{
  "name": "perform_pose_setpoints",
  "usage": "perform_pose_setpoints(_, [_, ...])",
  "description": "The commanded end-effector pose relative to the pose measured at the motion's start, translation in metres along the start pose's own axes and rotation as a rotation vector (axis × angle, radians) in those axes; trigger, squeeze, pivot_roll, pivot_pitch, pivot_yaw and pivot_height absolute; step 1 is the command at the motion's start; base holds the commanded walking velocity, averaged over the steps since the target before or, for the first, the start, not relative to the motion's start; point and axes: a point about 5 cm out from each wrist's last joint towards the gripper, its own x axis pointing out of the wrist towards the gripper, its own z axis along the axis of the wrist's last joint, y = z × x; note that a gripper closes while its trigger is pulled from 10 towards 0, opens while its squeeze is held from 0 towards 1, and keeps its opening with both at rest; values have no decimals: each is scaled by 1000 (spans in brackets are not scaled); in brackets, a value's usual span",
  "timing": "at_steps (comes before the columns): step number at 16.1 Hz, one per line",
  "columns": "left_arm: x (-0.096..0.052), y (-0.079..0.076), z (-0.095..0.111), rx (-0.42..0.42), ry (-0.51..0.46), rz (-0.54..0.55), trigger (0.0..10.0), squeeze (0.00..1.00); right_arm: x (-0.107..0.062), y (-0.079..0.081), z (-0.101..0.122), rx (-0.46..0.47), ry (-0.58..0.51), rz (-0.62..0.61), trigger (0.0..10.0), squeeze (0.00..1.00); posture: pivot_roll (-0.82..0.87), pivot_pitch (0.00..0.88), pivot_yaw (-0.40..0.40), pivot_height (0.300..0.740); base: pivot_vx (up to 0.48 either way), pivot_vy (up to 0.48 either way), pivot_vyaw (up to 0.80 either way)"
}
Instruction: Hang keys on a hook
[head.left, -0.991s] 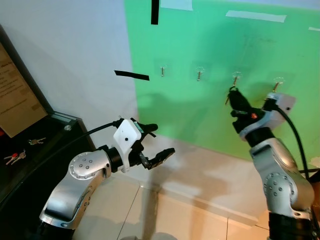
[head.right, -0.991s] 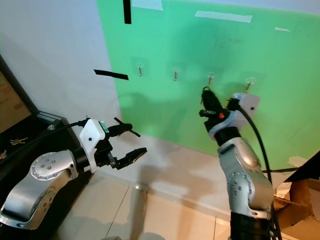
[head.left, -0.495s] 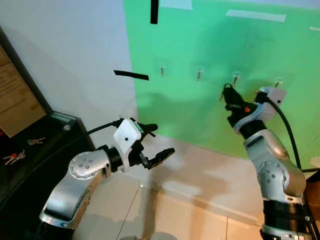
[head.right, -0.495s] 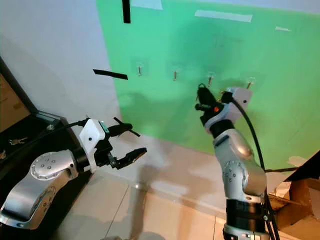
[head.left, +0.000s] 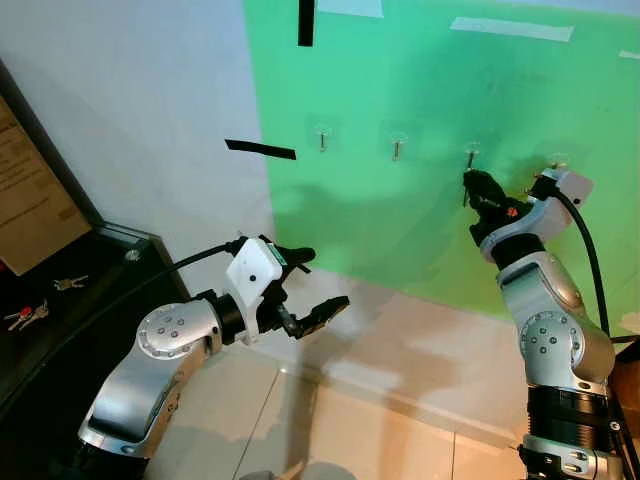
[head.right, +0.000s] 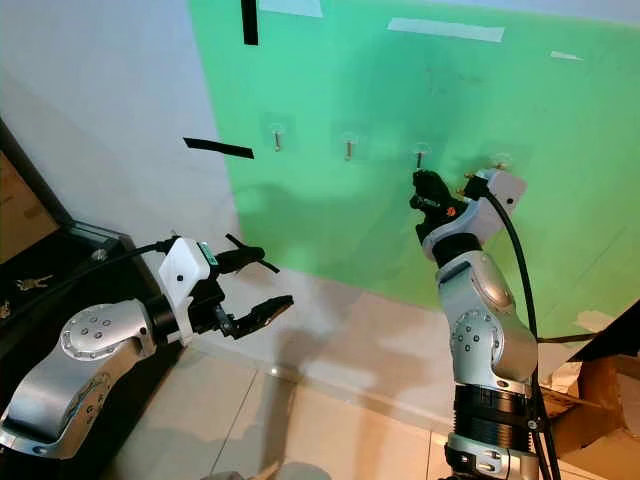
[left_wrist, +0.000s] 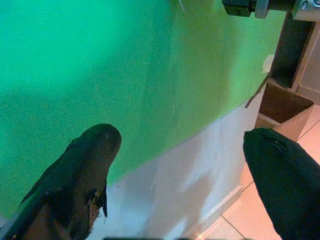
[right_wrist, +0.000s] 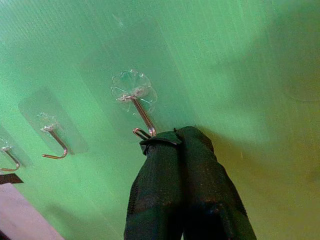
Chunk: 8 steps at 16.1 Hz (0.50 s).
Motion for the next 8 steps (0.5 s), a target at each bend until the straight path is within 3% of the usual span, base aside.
perform_pose_setpoints(1, [-2, 1, 4, 12, -6, -3, 10000, 0, 5, 2, 5, 10, -21, 8, 10000, 0, -30, 0, 15, 740, 0, 0, 0])
perform_pose_setpoints(5, [-2, 1, 4, 11, -5, -3, 10000, 0, 1, 5, -4, -17, 44, 38, 10000, 0, -26, 0, 11, 740, 0, 0, 0])
perform_pose_setpoints(8, [-1, 1, 5, 11, -4, -5, 10000, 0, -8, -3, -23, -90, 181, 28, 10000, 0, -28, 0, 11, 740, 0, 0, 0])
